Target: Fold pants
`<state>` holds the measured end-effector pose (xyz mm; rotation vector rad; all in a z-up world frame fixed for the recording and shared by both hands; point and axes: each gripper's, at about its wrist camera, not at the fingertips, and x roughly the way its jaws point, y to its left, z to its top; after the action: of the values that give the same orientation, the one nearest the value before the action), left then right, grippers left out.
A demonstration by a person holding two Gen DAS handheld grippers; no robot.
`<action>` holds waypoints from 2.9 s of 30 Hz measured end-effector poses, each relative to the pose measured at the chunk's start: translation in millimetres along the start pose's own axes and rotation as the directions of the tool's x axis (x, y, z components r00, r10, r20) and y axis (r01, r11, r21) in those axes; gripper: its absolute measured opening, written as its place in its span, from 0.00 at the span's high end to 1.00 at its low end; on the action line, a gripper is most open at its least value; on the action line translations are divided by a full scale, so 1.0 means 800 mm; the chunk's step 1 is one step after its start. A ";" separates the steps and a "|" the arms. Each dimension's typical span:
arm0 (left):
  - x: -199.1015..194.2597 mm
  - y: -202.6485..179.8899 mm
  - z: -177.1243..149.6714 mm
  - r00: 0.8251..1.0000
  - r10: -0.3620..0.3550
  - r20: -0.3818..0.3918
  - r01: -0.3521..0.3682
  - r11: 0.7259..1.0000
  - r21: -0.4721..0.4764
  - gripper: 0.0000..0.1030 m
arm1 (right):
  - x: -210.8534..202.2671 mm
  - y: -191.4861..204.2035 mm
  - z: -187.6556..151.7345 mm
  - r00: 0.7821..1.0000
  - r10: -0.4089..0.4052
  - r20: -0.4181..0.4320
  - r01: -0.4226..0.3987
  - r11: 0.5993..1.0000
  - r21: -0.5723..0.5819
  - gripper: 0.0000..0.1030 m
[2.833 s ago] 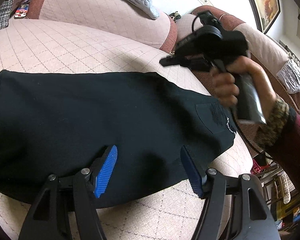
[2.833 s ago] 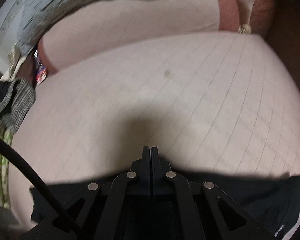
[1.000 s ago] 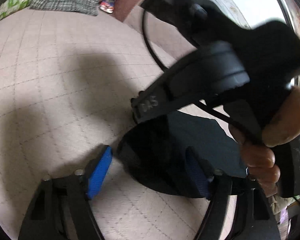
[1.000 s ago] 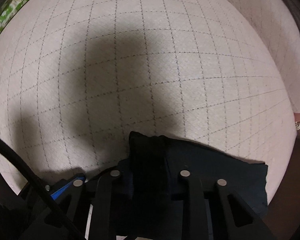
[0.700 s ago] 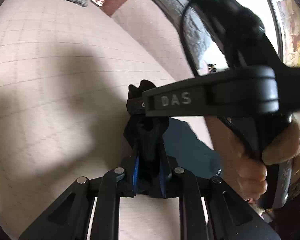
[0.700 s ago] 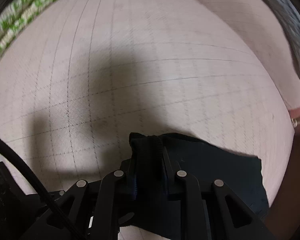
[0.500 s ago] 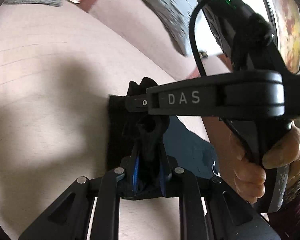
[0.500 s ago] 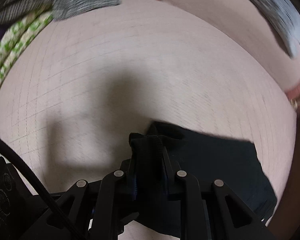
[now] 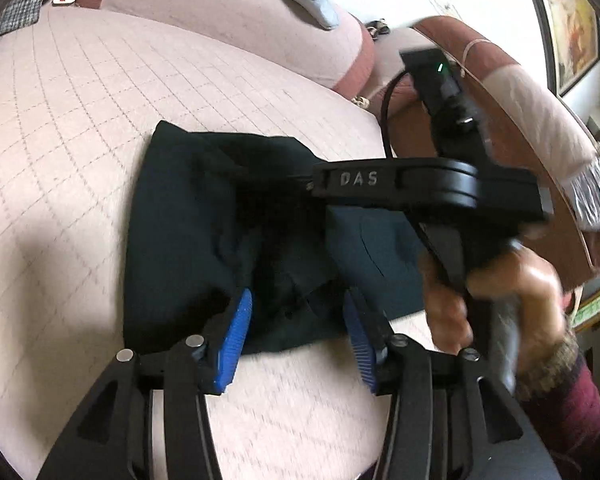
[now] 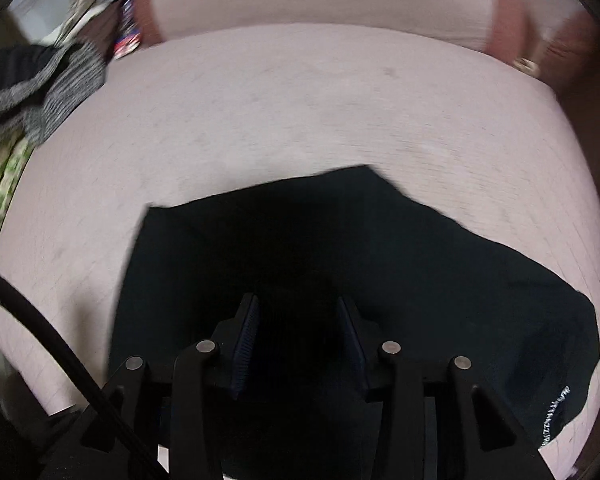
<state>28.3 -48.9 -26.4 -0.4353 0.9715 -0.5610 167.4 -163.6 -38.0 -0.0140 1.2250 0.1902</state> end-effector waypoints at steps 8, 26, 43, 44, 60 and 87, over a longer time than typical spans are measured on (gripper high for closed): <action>-0.045 0.038 -0.034 0.992 0.104 0.066 -0.103 0.995 -0.009 0.48 | -0.072 -0.053 -0.018 0.970 0.161 0.181 -0.182 0.978 0.104 0.57; -0.075 0.082 -0.068 0.988 0.133 0.081 -0.122 0.985 -0.124 0.47 | -0.048 -0.103 -0.105 0.935 0.302 0.185 -0.347 0.886 0.307 0.68; -0.093 0.058 -0.074 0.949 0.294 0.111 -0.292 0.956 -0.040 0.42 | -0.073 -0.036 -0.064 0.928 0.255 0.273 -0.313 0.930 0.194 0.72; -0.091 0.057 -0.073 0.943 0.315 0.110 -0.313 0.949 -0.035 0.42 | -0.086 -0.035 -0.076 0.919 0.267 0.288 -0.324 0.931 0.170 0.71; -0.102 -0.018 -0.080 0.841 0.508 0.184 -0.538 0.820 0.194 0.35 | -0.101 -0.065 -0.188 0.909 0.220 0.355 -0.313 0.921 0.231 0.61; -0.027 -0.114 -0.049 0.877 0.468 0.110 -0.466 0.770 0.436 0.35 | -0.166 -0.232 -0.287 0.833 -0.057 0.550 -0.290 0.802 0.522 0.50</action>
<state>-37.9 -110.3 20.6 0.2321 0.8766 -0.3114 -61.8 -390.3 -9.2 0.6355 0.6613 -0.0863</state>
